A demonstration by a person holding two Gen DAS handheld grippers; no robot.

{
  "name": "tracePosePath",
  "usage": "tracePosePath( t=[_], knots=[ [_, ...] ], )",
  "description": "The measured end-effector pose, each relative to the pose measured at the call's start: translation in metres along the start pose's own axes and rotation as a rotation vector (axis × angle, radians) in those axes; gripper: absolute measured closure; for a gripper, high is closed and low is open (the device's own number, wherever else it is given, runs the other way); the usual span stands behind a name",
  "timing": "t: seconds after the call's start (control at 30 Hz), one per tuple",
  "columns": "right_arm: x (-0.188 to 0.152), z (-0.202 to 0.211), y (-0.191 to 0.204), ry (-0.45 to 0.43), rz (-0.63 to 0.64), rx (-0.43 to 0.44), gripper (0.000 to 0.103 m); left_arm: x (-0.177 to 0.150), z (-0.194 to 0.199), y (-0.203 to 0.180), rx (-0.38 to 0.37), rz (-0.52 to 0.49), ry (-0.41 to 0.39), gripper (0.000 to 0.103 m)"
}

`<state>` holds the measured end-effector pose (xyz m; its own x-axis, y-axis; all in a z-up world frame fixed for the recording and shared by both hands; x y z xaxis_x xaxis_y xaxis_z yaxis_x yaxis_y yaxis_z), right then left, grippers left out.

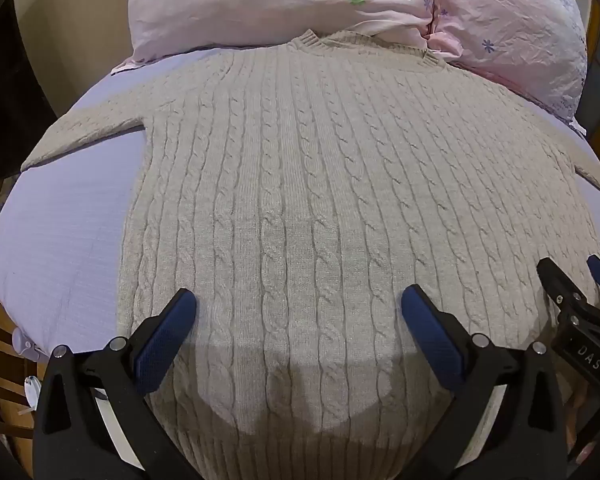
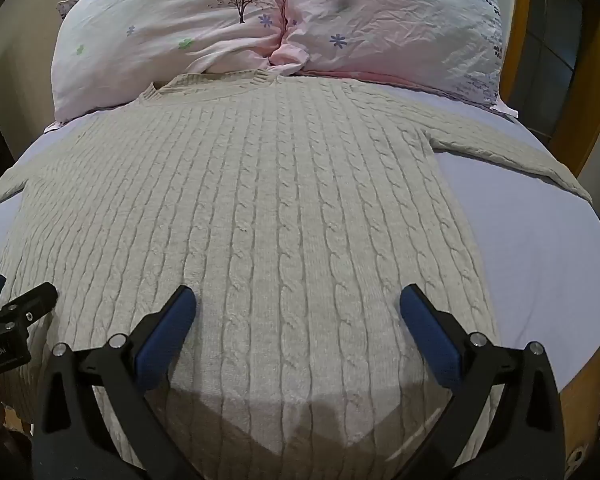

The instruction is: Fold small clothes

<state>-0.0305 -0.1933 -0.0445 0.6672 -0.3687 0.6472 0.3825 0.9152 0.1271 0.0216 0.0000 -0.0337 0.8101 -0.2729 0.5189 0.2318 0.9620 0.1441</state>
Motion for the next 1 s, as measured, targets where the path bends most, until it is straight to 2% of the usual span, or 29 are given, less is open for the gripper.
tracePosePath(
  t=[1.0],
  knots=[
    [-0.0006, -0.0019, 0.001, 0.008, -0.004, 0.0, 0.002, 0.0013, -0.0014, 0.0022, 0.007, 0.002, -0.009, 0.001]
  ],
)
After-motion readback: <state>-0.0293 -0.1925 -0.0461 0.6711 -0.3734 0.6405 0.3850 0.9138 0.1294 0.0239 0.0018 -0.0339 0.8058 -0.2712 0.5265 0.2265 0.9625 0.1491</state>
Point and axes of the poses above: each gripper's, at about its wrist camera, not at the fingertips, and z roughly against the way its jaws point, y to its left, x to its top, the point moved 4 cm from there along -z, roughly the way its jaws point, and after that the axes turned 13 degrees about -z, right-handed, at the moved point
